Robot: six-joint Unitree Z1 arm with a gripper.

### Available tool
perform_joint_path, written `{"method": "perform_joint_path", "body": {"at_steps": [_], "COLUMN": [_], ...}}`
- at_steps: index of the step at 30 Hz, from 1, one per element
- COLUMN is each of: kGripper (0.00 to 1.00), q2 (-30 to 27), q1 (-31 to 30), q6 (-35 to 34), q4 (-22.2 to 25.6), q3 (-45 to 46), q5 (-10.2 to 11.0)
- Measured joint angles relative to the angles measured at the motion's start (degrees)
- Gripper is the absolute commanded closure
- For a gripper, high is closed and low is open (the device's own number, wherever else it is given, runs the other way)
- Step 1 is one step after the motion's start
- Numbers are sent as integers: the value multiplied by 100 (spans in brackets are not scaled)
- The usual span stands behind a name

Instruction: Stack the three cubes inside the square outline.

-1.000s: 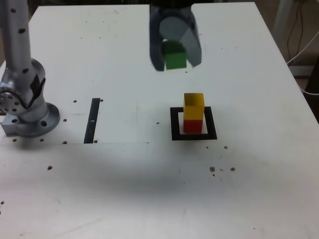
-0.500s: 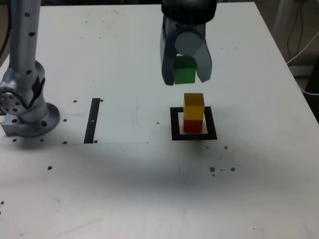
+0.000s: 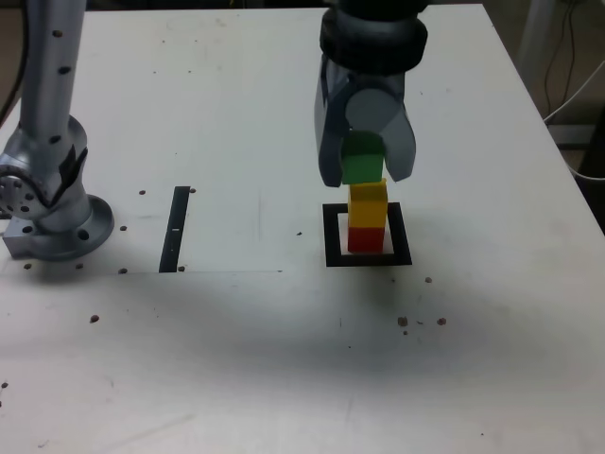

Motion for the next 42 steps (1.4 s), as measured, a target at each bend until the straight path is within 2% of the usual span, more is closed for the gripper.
{"method": "perform_joint_path", "body": {"at_steps": [8,15,22,32,42], "kGripper": [64,62,48,48,39], "q2": [82,120,170,196,199], "q1": [0,-1,-1,-1,-1], "q6": [-1,-1,-1,-1,-1], "q4": [-113,-128,-217,-364,-390], "q3": [55,111,147,235,295], "q5": [17,43,46,53,64]}}
